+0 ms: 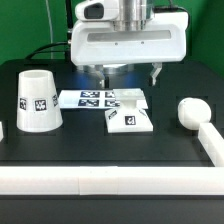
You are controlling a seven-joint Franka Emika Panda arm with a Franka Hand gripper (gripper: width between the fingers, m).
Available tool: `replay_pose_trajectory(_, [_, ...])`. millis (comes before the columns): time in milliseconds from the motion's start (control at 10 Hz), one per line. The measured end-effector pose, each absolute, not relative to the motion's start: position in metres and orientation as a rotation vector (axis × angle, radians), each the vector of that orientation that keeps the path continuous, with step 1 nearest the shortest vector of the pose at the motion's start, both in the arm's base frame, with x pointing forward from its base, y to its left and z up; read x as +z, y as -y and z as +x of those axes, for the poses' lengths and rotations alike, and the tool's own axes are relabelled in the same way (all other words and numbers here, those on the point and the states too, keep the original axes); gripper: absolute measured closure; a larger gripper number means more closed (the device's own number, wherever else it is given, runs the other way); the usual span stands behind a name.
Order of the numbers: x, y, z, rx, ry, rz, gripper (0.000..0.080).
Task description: Assemble lamp
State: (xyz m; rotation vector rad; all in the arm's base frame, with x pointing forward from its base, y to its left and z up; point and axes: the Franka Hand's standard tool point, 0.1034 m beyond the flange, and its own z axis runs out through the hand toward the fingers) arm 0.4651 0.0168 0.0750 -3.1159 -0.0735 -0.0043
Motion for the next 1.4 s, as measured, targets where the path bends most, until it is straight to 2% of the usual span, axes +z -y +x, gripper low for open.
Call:
replay_pose_trajectory(300, [0.059, -0.018, 0.460, -0.019, 0.092, -3.113, 0.0100])
replay_pose_trajectory(700, [0.048, -0.020, 0.455, 0.005, 0.098, -3.111, 0.0100])
replay_pose_trajectory(900, [0.047, -0.020, 0.454, 0.007, 0.100, -3.111, 0.0126])
replay_pose_trajectory(1000, [0.048, -0.020, 0.454, 0.006, 0.101, -3.111, 0.0269])
replay_pose_trajectory(1400, [0.048, -0.020, 0.454, 0.007, 0.101, -3.111, 0.0268])
